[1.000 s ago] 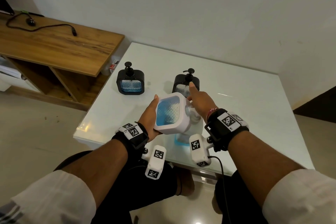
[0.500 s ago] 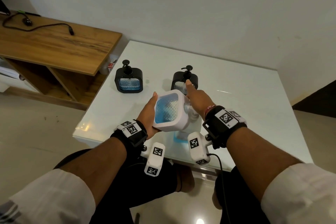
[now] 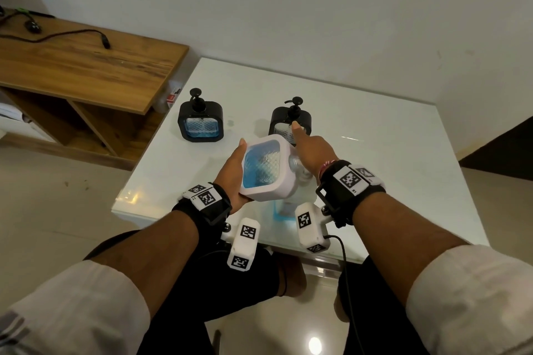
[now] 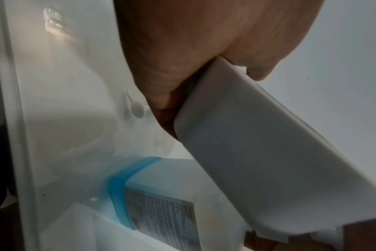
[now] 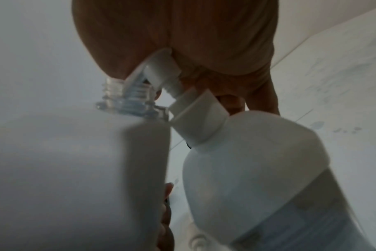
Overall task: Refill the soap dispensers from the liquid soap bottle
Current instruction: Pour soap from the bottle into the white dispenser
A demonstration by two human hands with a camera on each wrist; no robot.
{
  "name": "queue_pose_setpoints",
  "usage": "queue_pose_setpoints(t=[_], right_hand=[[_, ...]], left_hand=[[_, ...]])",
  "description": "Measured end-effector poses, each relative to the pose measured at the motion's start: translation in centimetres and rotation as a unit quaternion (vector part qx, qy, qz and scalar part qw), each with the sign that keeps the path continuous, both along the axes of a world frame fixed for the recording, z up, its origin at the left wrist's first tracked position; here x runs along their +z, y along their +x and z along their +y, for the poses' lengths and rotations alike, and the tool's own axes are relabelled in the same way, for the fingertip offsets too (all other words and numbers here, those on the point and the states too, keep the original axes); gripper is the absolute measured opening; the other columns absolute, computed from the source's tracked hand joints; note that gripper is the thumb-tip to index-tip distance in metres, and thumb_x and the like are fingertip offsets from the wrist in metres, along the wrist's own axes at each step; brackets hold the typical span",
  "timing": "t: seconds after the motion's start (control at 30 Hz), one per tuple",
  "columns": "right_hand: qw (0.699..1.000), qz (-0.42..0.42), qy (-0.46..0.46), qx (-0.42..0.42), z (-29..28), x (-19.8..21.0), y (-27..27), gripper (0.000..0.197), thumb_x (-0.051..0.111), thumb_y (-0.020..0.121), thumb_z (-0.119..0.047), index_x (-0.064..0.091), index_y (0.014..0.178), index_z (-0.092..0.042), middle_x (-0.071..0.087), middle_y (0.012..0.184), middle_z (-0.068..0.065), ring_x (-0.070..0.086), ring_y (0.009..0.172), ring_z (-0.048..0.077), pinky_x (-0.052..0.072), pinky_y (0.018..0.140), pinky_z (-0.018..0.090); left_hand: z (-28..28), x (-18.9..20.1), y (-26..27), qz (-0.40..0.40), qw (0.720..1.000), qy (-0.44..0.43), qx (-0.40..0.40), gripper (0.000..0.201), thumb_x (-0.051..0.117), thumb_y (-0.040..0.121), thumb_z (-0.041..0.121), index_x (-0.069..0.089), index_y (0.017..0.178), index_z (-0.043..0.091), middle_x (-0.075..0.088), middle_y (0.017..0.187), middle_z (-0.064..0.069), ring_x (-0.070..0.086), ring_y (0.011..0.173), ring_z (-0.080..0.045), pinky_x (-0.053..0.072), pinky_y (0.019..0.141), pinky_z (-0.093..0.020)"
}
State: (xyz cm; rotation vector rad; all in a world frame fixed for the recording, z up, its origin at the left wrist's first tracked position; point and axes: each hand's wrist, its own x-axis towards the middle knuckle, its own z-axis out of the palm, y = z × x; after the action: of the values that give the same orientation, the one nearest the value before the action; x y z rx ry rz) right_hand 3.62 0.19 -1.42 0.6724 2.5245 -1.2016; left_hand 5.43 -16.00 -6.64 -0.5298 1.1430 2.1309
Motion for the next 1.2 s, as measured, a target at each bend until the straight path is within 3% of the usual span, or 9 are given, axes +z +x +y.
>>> queue_pose_setpoints(t=[0.13, 0.23, 0.33, 0.53, 0.67, 0.8, 0.87, 1.03, 1.2], right_hand=[[1.000, 0.011, 0.025, 0.001, -0.07, -0.17, 0.11, 0.071, 0.025, 0.098, -0.061, 0.062, 0.121, -0.004, 0.060, 0.125, 0.017, 0.055, 0.109, 0.029, 0.035, 0.087, 0.032], [1.000, 0.000, 0.005, 0.022, 0.06, -0.05, -0.03, 0.073, 0.021, 0.099, -0.060, 0.061, 0.122, -0.004, 0.060, 0.124, 0.017, 0.055, 0.108, 0.029, 0.035, 0.089, 0.032], [1.000, 0.004, -0.011, 0.025, 0.08, 0.08, -0.06, 0.073, 0.020, 0.100, -0.059, 0.062, 0.121, -0.004, 0.062, 0.120, 0.018, 0.054, 0.099, 0.026, 0.034, 0.087, 0.032], [1.000, 0.009, 0.017, -0.009, -0.27, -0.29, -0.24, 0.068, 0.030, 0.098, -0.059, 0.060, 0.124, -0.005, 0.060, 0.125, 0.016, 0.055, 0.108, 0.029, 0.033, 0.084, 0.029], [1.000, 0.008, 0.010, -0.002, 0.01, -0.40, -0.13, 0.069, 0.028, 0.098, -0.059, 0.060, 0.124, -0.003, 0.060, 0.126, 0.017, 0.055, 0.112, 0.030, 0.034, 0.086, 0.030], [1.000, 0.015, -0.013, 0.017, 0.19, 0.00, -0.07, 0.064, 0.024, 0.100, -0.057, 0.061, 0.112, -0.007, 0.060, 0.126, 0.017, 0.055, 0.110, 0.029, 0.034, 0.088, 0.031], [1.000, 0.016, -0.011, 0.010, 0.07, -0.03, -0.11, 0.064, 0.026, 0.100, -0.057, 0.061, 0.117, -0.006, 0.059, 0.127, 0.017, 0.054, 0.112, 0.030, 0.033, 0.088, 0.030], [1.000, 0.016, 0.017, -0.012, -0.20, -0.53, -0.08, 0.063, 0.034, 0.098, -0.056, 0.060, 0.123, -0.004, 0.061, 0.124, 0.017, 0.055, 0.106, 0.029, 0.035, 0.084, 0.030], [1.000, 0.006, 0.018, 0.022, -0.06, -0.34, -0.20, 0.067, 0.028, 0.100, -0.055, 0.059, 0.124, -0.002, 0.060, 0.125, 0.019, 0.055, 0.110, 0.030, 0.033, 0.087, 0.030]], left_hand=[[0.04, 0.09, 0.10, -0.003, 1.000, 0.001, 0.003, 0.053, 0.035, 0.102, 0.066, 0.065, 0.125, 0.028, 0.074, 0.110, -0.008, 0.069, 0.098, -0.025, 0.056, 0.084, -0.042], [0.02, 0.17, 0.18, 0.001, 1.000, -0.004, 0.003, 0.053, 0.035, 0.102, 0.066, 0.065, 0.124, 0.028, 0.076, 0.105, -0.006, 0.071, 0.094, -0.024, 0.060, 0.076, -0.038], [0.04, 0.14, 0.07, 0.005, 1.000, 0.000, 0.001, 0.054, 0.034, 0.102, 0.065, 0.062, 0.130, 0.028, 0.074, 0.109, -0.007, 0.069, 0.097, -0.024, 0.060, 0.077, -0.040], [0.00, 0.07, -0.10, 0.007, 1.000, 0.001, 0.002, 0.051, 0.031, 0.104, 0.063, 0.066, 0.115, 0.028, 0.075, 0.102, -0.005, 0.069, 0.094, -0.023, 0.059, 0.075, -0.038], [-0.02, 0.22, 0.20, 0.009, 1.000, -0.011, 0.004, 0.054, 0.034, 0.103, 0.065, 0.064, 0.126, 0.027, 0.072, 0.114, -0.008, 0.068, 0.100, -0.025, 0.057, 0.081, -0.040], [-0.09, 0.13, 0.26, 0.005, 1.000, -0.009, 0.000, 0.058, 0.036, 0.101, 0.068, 0.062, 0.135, 0.029, 0.070, 0.123, -0.009, 0.068, 0.105, -0.027, 0.058, 0.083, -0.042], [-0.13, 0.05, 0.07, 0.006, 1.000, -0.004, 0.002, 0.059, 0.036, 0.101, 0.068, 0.061, 0.136, 0.028, 0.070, 0.124, -0.010, 0.068, 0.106, -0.027, 0.057, 0.085, -0.043], [-0.07, 0.00, -0.09, 0.005, 1.000, 0.004, 0.002, 0.054, 0.035, 0.102, 0.066, 0.065, 0.125, 0.028, 0.070, 0.119, -0.010, 0.068, 0.102, -0.027, 0.055, 0.087, -0.043], [-0.16, 0.05, -0.06, 0.009, 1.000, 0.002, 0.001, 0.054, 0.035, 0.102, 0.066, 0.066, 0.122, 0.028, 0.072, 0.115, -0.010, 0.068, 0.099, -0.026, 0.055, 0.087, -0.043]])
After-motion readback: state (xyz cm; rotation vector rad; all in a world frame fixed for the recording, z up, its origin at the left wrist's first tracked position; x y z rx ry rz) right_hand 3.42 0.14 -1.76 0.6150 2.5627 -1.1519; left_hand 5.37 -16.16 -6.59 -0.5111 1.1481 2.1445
